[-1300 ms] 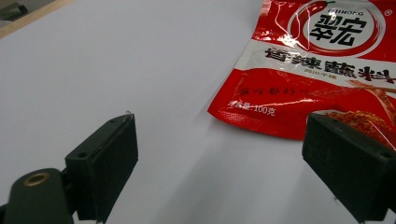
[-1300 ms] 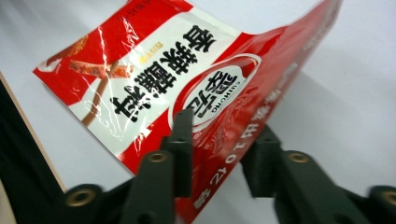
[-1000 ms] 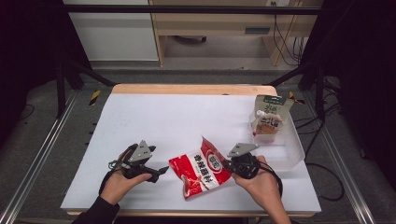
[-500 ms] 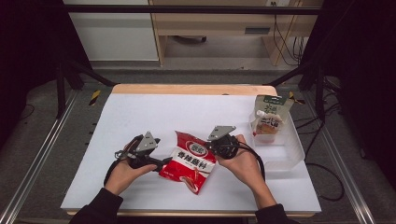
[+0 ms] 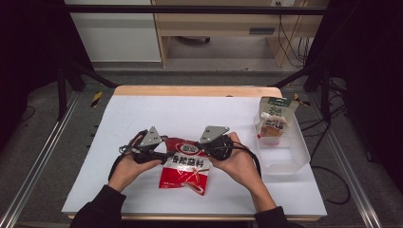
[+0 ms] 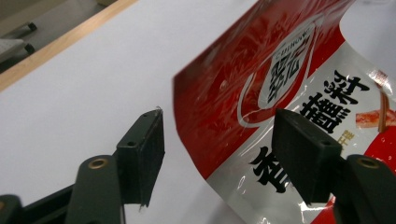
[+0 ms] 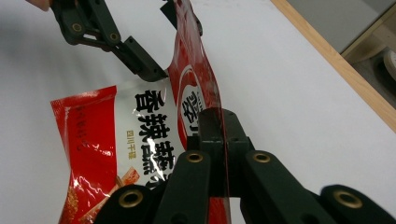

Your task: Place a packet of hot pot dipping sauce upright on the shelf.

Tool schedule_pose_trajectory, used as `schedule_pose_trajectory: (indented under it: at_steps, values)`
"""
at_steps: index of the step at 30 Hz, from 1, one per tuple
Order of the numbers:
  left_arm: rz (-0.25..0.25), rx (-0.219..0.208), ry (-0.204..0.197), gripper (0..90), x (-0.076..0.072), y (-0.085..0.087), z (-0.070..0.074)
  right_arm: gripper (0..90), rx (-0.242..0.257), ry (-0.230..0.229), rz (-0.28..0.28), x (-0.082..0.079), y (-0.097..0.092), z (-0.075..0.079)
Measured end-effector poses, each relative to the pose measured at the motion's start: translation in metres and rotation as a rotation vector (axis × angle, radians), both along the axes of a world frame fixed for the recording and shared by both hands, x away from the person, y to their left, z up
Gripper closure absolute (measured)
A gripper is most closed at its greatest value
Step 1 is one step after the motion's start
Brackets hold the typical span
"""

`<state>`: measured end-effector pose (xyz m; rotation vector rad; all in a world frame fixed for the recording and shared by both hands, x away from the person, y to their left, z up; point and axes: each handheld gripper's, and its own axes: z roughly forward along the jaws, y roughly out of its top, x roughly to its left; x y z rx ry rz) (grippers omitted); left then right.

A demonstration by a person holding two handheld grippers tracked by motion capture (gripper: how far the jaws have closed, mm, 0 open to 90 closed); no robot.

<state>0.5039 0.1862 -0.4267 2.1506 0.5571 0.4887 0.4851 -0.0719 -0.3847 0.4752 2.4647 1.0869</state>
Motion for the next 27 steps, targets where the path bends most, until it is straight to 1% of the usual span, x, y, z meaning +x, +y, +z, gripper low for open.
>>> schedule_pose_trajectory:
  at_steps: [1, 2, 3, 4, 5, 6, 7, 8, 9, 11, 12, 13, 14, 15, 16, 17, 18, 19, 20, 21, 22, 23, 24, 25, 27]
  values:
    - [0.0, 0.0, 0.0, 38.0, 0.0, 0.0, 0.0, 90.0, -0.001, 0.001, 0.001, -0.001, 0.001, 0.002]
    - [-0.008, -0.02, -0.011, 41.3, -0.001, 0.001, 0.005, 90.0, 0.0, 0.003, 0.003, -0.001, 0.001, 0.003]
    - [-0.008, -0.02, -0.011, 44.9, -0.001, 0.001, 0.005, 90.0, 0.0, 0.003, 0.003, -0.001, 0.001, 0.003]
    - [-0.011, -0.045, -0.014, 48.0, -0.001, 0.002, 0.009, 90.0, -0.006, 0.012, 0.013, -0.001, 0.002, 0.006]
    - [-0.019, -0.051, -0.017, 51.1, -0.001, 0.003, 0.011, 90.0, -0.006, 0.012, 0.013, -0.001, 0.002, 0.006]
    - [-0.02, -0.051, -0.023, 51.1, -0.001, 0.003, 0.013, 90.0, -0.005, 0.012, 0.018, -0.001, 0.002, 0.007]
    - [-0.02, -0.055, -0.028, 54.5, -0.001, 0.004, 0.015, 90.0, -0.001, 0.017, 0.018, -0.001, 0.003, 0.008]
    - [-0.021, -0.061, -0.027, 59.4, -0.001, 0.005, 0.016, 90.0, -0.003, 0.02, 0.025, -0.001, 0.003, 0.012]
    - [-0.019, -0.065, -0.024, 59.4, 0.0, 0.005, 0.016, 90.0, -0.003, 0.02, 0.025, -0.001, 0.003, 0.012]
    - [-0.028, -0.064, -0.019, 64.7, 0.0, 0.007, 0.017, 90.0, -0.008, 0.024, 0.025, -0.001, 0.003, 0.015]
    - [-0.026, -0.07, -0.012, 66.4, 0.0, 0.007, 0.018, 90.0, -0.01, 0.027, 0.024, -0.001, 0.003, 0.016]
    - [-0.025, -0.068, -0.005, 76.0, 0.0, 0.007, 0.019, 90.0, -0.016, 0.034, 0.023, 0.001, 0.002, 0.018]
    - [-0.028, -0.07, -0.003, 79.1, -0.001, 0.007, 0.019, 90.0, -0.018, 0.037, 0.019, 0.001, 0.001, 0.019]
    - [-0.037, -0.066, -0.001, 79.1, -0.001, 0.007, 0.021, 90.0, -0.018, 0.037, 0.019, 0.001, 0.001, 0.019]
    - [-0.048, -0.078, 0.004, 89.0, -0.003, 0.008, 0.023, 90.0, -0.015, 0.047, 0.022, 0.002, 0.0, 0.023]
    - [-0.05, -0.082, 0.006, 89.0, -0.004, 0.008, 0.025, 90.0, -0.015, 0.047, 0.022, 0.002, 0.0, 0.023]
    - [-0.054, -0.066, -0.006, 90.0, -0.008, 0.007, 0.032, 90.0, -0.012, 0.055, 0.022, 0.002, -0.002, 0.028]
    - [-0.054, -0.066, -0.006, 90.0, -0.008, 0.007, 0.032, 90.0, -0.012, 0.055, 0.022, 0.002, -0.002, 0.028]
    - [-0.062, -0.06, -0.009, 90.0, -0.01, 0.007, 0.036, 88.8, -0.024, 0.064, 0.041, 0.003, -0.003, 0.033]
    - [-0.068, -0.064, -0.01, 90.0, -0.013, 0.008, 0.042, 87.0, -0.028, 0.068, 0.041, 0.003, -0.003, 0.035]
    - [-0.068, -0.064, -0.01, 90.0, -0.013, 0.008, 0.042, 87.0, -0.028, 0.068, 0.041, 0.003, -0.003, 0.035]
    - [-0.076, -0.061, -0.014, 90.0, -0.017, 0.007, 0.049, 79.3, -0.042, 0.078, 0.046, 0.005, -0.005, 0.042]
    - [-0.076, -0.061, -0.014, 90.0, -0.017, 0.007, 0.049, 76.9, -0.05, 0.083, 0.042, 0.005, -0.005, 0.044]
    - [-0.078, -0.056, -0.026, 90.0, -0.021, 0.005, 0.054, 73.4, -0.067, 0.087, 0.038, 0.006, -0.006, 0.046]
    - [-0.08, -0.051, -0.033, 90.0, -0.023, 0.004, 0.057, 66.0, -0.093, 0.091, 0.042, 0.007, -0.005, 0.051]
